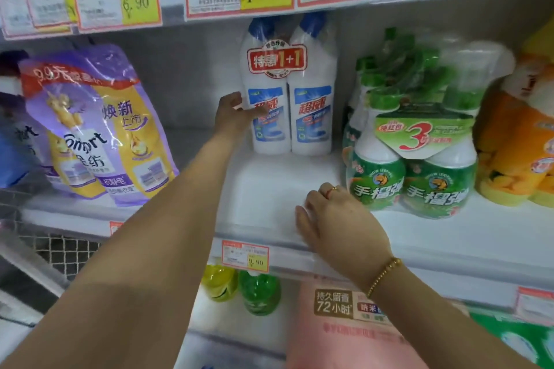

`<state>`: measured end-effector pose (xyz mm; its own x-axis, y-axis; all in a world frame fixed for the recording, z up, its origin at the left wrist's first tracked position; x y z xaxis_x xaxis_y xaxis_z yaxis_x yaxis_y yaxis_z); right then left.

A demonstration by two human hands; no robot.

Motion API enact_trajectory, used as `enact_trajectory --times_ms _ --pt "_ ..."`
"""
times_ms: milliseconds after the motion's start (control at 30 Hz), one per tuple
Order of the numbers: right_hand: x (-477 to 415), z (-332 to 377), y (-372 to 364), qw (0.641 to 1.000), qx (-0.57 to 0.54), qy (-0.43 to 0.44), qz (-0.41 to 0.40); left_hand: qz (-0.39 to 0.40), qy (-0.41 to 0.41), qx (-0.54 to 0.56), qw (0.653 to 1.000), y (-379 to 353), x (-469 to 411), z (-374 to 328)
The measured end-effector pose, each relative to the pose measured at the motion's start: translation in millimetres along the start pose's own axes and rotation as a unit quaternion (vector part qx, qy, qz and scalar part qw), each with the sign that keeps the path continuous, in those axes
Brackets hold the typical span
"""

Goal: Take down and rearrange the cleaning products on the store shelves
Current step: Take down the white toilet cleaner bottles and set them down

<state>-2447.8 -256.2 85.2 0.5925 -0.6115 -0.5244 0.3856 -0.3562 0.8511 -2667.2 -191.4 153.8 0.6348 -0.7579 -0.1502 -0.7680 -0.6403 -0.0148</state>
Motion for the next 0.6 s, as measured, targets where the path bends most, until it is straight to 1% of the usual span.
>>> enact_trajectory --times_ms 100,200,267,367,500,533,600 --pt "2.4 -1.1 3.3 0.999 -0.033 0.000 -0.014 0.090 0.000 -0.023 0.996 -6.6 -6.1 5.7" --pt "4.4 -4.1 9.6 0.996 -0.069 -0.014 -0.053 0.129 0.010 -0.055 0.990 -5.0 1.2 1.4" --pt "5.3 -8.4 13.9 0.990 -0.108 -0.035 -0.080 0.137 0.014 -0.087 0.987 -0.7 13.8 -5.5" --pt "7.5 -9.5 21.4 0.983 -0.158 -0.045 -0.085 0.104 -0.014 -0.110 0.988 7.9 43.4 -19.2" --pt "10.3 -6.2 30.0 0.974 -0.217 -0.046 -0.047 0.029 -0.056 -0.103 0.993 33.6 95.2 -22.9" --pt "11.4 -6.3 35.1 0.964 -0.253 -0.067 -0.043 0.021 -0.079 -0.096 0.992 38.8 111.0 -22.3" --pt "15.7 -8.8 49.2 0.930 -0.337 -0.137 -0.057 0.012 -0.118 -0.082 0.990 47.8 145.6 -24.2"
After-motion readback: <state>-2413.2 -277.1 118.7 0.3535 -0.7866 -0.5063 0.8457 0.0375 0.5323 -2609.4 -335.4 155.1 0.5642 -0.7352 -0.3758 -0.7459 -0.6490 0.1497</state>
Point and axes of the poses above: each hand's wrist, its own x-axis away from the middle knuckle, its own y-axis out of the back of the hand, z = x × y, the point moved 5 cm from there along -x, towards the middle knuckle, and after that the axes turned 10 degrees about x, right-handed, at the moved point
